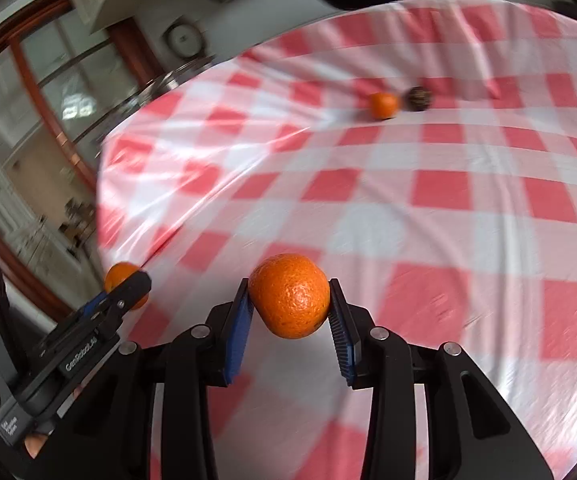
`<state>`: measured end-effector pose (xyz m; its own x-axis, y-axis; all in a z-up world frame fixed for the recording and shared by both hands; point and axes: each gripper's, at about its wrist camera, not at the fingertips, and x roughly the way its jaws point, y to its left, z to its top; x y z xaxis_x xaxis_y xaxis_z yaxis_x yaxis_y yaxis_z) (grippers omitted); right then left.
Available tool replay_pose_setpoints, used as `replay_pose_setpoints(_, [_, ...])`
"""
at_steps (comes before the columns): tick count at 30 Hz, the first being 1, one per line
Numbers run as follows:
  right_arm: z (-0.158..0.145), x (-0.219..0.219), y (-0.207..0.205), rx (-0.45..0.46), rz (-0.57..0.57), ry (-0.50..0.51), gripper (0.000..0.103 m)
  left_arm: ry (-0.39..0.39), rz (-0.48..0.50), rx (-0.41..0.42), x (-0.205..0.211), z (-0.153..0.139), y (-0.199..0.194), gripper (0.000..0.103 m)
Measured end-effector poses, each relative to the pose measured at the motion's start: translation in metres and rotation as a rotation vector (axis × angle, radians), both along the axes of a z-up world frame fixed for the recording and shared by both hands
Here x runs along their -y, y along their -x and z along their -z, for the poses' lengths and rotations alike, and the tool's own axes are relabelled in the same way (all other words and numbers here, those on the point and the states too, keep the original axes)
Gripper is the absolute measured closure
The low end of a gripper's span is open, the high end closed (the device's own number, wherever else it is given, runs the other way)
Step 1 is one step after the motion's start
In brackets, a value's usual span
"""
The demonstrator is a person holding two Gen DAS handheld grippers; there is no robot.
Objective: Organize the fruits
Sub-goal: 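Carry both tangerines over the white box and open both tools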
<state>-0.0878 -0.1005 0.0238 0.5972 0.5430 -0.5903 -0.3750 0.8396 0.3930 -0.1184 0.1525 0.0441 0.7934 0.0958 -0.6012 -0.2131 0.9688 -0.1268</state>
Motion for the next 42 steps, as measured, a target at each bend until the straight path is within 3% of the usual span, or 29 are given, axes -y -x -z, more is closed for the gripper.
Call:
replay_pose_setpoints(10, [-0.013, -0.068, 0.063, 0.066, -0.216, 0.073, 0.066, -0.015, -0.093, -0.025, -0.06, 0.008, 0.075, 0.061])
replay_pose_setpoints(21, [0.0, -0.173, 0.163, 0.168, -0.619, 0.197, 0.066, -0.027, -0.272, -0.053, -0.134, 0.018, 0.165, 0.061])
replay_pose_setpoints(29, [0.052, -0.233, 0.225, 0.16, -0.906, 0.364, 0.066, 0.013, -0.402, -0.225, -0.189, 0.082, 0.198, 0.061])
replay_pose_setpoints(37, [0.125, -0.289, 0.229, 0.02, -0.981, 0.598, 0.066, 0.127, -0.466, -0.394, -0.218, 0.148, 0.21, 0.061])
replay_pose_setpoints(42, [0.151, -0.318, 0.23, 0.005, -1.006, 0.713, 0.066, 0.177, -0.501, -0.462, -0.231, 0.179, 0.217, 0.061])
